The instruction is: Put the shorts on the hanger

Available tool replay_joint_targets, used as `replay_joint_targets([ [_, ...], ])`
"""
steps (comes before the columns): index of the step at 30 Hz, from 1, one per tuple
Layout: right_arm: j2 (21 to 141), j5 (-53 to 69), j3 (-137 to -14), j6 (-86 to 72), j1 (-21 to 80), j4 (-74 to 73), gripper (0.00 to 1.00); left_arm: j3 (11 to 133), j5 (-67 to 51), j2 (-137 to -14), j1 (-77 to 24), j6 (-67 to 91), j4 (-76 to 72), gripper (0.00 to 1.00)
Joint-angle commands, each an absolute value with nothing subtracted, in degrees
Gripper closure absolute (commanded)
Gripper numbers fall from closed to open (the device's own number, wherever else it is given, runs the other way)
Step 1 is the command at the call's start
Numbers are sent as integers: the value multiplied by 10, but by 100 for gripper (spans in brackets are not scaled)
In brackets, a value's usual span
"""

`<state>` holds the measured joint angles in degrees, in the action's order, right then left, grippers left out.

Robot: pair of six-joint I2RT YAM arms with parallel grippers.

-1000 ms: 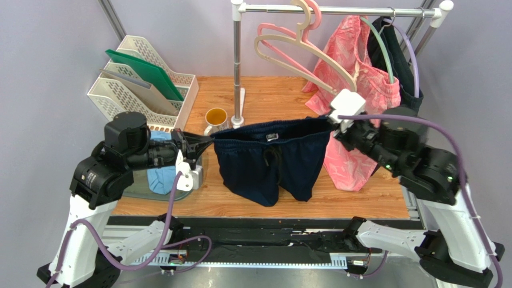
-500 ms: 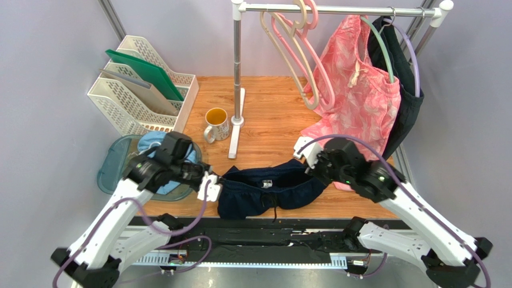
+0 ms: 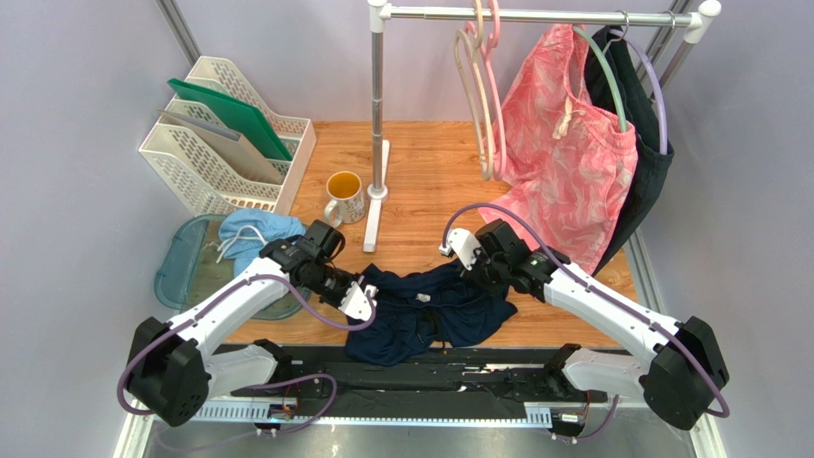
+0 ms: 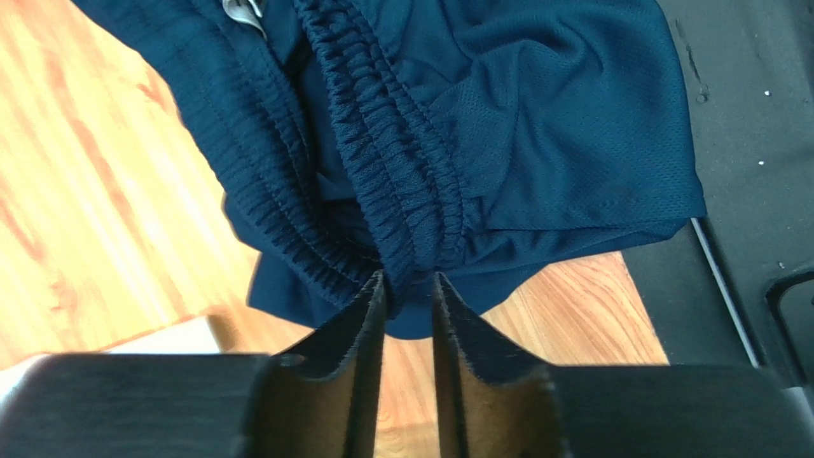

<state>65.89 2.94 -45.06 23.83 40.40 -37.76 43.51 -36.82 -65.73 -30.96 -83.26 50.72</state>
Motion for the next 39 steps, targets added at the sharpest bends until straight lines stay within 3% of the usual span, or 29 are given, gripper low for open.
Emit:
replay_joint_targets([
  [1,627,47,-493,238,403,-383,58,468,-396,-610,-315,-830,554,38],
  [2,599,54,-518,236,403,-399,45,481,-397,-603,-315,-822,573,20],
  [6,521,76,-586,233,403,-511,28,553,-404,-540,-315,-731,635,5],
  [12,407,116,-666,221,403,-617,25,620,-404,-440,-314,-497,560,1],
  [15,381,99,-706,151,403,-598,24,653,-361,-439,-314,-370,502,0],
  [21,511,7,-888,-29,402,-531,24,707,-295,-474,-289,-169,383,1],
  [31,732,42,-1157,-292,282,-446,12,746,-291,-481,-254,-129,370,1],
  [39,781,127,-1114,-430,230,-334,24,734,-294,-459,-234,-126,353,1],
])
